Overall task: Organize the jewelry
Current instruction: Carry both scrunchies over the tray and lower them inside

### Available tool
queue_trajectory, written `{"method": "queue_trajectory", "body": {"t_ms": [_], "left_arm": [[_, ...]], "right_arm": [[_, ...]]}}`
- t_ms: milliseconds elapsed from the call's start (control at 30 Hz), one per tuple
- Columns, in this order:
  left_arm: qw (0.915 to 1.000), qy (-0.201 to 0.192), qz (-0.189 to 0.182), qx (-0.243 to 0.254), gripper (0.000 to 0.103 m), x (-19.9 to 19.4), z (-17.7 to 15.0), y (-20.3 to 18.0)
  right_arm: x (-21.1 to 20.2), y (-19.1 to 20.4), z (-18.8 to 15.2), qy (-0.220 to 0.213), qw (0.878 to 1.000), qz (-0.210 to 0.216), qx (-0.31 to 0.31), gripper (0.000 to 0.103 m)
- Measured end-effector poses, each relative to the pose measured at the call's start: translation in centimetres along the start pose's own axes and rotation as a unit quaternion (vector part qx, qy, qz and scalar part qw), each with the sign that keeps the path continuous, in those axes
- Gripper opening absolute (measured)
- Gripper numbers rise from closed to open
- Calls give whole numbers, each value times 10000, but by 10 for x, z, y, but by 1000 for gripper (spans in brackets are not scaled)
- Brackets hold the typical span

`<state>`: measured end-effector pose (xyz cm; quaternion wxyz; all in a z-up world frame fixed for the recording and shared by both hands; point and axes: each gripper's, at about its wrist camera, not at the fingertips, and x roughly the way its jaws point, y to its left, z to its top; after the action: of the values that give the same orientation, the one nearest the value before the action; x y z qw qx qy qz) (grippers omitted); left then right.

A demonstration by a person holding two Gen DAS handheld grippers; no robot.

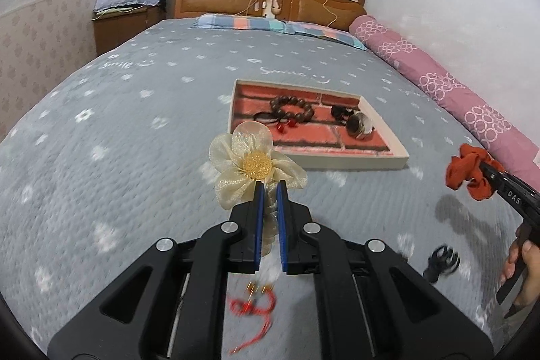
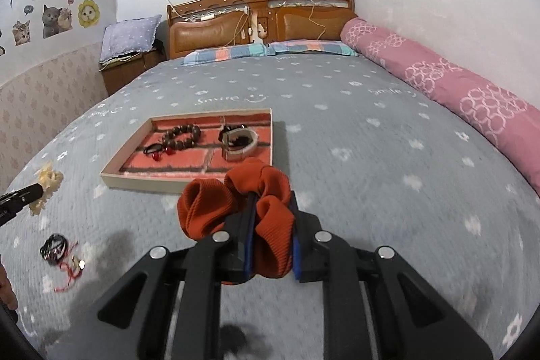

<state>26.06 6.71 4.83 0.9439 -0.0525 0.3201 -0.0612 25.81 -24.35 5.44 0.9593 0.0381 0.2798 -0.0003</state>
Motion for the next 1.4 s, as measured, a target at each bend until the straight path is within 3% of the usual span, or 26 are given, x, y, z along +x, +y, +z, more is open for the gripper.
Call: {"method": "queue_trajectory", "body": {"t_ms": [500, 800, 1400], "left_arm": [[9998, 155, -115, 39, 7, 117, 73, -29], [9992, 343, -22, 180, 7, 179, 100, -30], [9971, 711, 147, 228, 9, 257, 115, -17]], "right_arm": [[103, 63, 65, 135, 9996, 68, -222, 17], [168, 93, 77, 445, 9989, -38, -166, 17], [239, 75, 98, 566, 9969, -536, -102, 17]]}}
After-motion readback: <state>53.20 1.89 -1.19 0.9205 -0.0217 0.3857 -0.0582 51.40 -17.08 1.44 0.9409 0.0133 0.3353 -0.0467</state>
